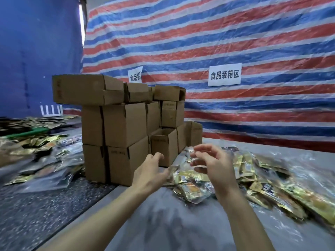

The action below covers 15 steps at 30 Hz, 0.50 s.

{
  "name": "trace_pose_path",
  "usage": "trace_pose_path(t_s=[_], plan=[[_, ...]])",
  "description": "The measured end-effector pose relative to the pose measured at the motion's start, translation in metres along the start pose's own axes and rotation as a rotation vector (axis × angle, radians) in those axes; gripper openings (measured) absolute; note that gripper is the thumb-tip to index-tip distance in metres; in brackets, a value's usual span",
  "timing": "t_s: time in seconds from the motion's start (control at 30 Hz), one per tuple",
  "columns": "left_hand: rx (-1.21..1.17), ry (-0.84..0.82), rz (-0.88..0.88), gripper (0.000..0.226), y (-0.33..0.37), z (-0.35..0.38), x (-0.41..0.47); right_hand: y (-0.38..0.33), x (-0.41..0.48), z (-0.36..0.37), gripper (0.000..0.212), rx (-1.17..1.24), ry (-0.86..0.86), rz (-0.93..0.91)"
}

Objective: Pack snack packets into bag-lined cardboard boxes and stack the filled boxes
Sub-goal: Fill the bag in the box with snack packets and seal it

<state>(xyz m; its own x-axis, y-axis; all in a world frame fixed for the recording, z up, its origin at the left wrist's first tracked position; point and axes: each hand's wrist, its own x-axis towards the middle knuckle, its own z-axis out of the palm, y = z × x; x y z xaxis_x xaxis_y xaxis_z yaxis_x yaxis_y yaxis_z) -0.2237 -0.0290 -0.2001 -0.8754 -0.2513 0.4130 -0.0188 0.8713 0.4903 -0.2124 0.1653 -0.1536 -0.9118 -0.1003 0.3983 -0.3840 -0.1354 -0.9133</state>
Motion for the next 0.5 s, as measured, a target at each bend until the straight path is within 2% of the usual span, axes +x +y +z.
trace_pose_path(t_s=[0.13, 0.23, 0.5], plan=[[0.031, 0.021, -0.068, 0.046, -0.014, 0.033, 0.044, 0.006, 0.019, -0.019, 0.019, 0.057, -0.025, 0.059], [0.141, 0.056, -0.066, 0.054, -0.018, 0.056, 0.083, 0.006, 0.028, -0.033, 0.020, 0.117, -0.029, 0.089], [0.323, 0.143, -0.001, 0.064, -0.012, 0.091, 0.181, 0.020, 0.036, -0.044, 0.018, -0.069, -0.038, 0.061]])
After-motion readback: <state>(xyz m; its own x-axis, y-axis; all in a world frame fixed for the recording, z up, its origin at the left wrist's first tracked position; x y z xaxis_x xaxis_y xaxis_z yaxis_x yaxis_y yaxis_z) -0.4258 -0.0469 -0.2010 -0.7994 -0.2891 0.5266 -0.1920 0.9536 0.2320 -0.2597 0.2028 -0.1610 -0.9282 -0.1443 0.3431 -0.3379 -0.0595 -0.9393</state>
